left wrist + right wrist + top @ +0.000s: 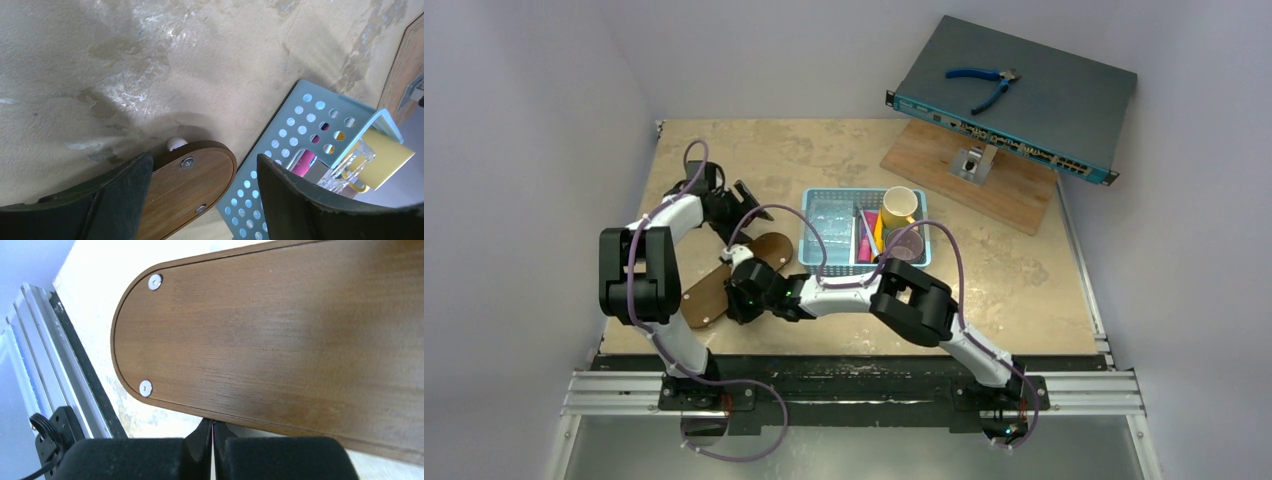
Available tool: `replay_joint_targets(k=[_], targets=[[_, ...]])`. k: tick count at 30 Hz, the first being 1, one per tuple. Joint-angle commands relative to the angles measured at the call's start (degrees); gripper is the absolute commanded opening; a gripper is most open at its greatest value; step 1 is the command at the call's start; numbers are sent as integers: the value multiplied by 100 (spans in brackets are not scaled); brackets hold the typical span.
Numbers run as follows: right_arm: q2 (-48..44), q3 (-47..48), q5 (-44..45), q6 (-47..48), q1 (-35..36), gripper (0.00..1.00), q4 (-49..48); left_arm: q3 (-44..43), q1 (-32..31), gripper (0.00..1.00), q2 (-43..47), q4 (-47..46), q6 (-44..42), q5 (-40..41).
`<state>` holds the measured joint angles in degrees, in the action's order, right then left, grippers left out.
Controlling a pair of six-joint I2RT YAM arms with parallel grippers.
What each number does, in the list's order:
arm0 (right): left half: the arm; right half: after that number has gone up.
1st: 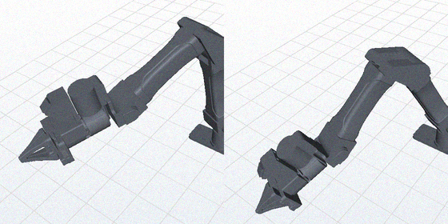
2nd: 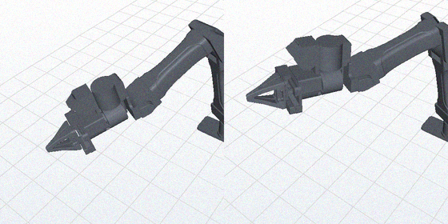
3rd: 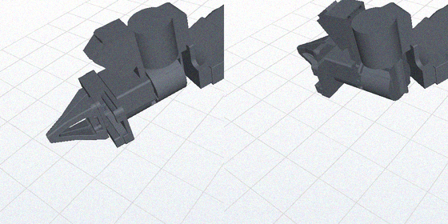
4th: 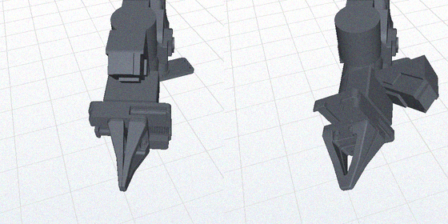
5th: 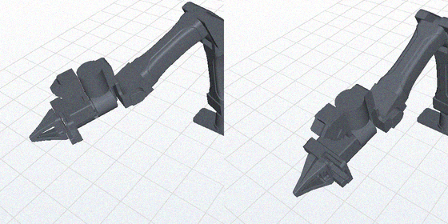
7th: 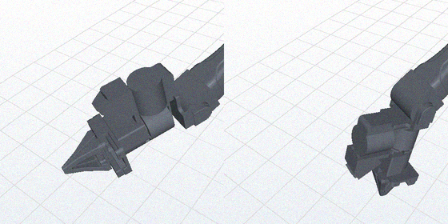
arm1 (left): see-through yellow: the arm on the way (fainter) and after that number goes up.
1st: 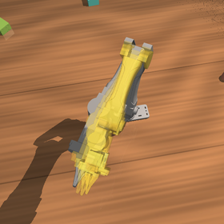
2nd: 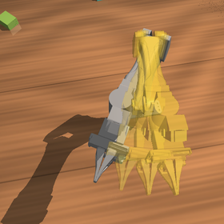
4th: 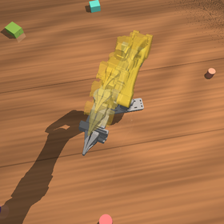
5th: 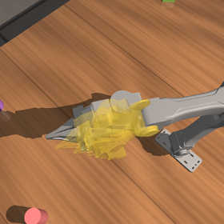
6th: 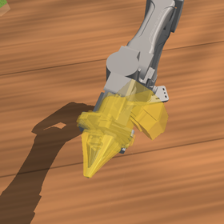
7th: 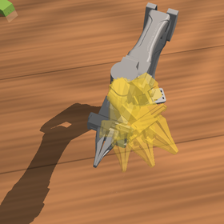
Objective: Prepare toiletry sets of a toothbrush and toothpaste on the tray
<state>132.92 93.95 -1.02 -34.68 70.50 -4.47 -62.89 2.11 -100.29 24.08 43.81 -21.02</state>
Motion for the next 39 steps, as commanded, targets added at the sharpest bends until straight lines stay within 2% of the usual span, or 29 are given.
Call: replay_joint_targets(k=[1, 6, 8, 12, 20, 28, 34, 39], targets=[[219, 492, -45, 260, 41, 0, -425, -112, -5, 75, 137, 329, -285, -116], [281, 580, -97, 427, 43, 0, -544, -189, 96, 75, 163, 638, -447, -18], [79, 323, -18, 554, 43, 0, -608, -181, 97, 75, 168, 650, -476, -53], [-900, -811, 300, 763, 43, 0, -1128, -144, 99, 74, 146, 629, -491, -67], [-2789, -2600, 580, 874, 43, 0, -989, 59, -9, 73, 259, 556, -485, -174], [-4673, -3518, 1058, 1030, 49, 0, -41, 343, -168, 72, 397, 602, -522, -205], [-4997, -3341, 1960, 812, 43, 0, 1253, 747, -402, 72, 684, 559, -551, -172], [-5113, -3471, 2062, 668, 45, 0, 1504, 1191, -642, 72, 970, 495, -548, -92]])
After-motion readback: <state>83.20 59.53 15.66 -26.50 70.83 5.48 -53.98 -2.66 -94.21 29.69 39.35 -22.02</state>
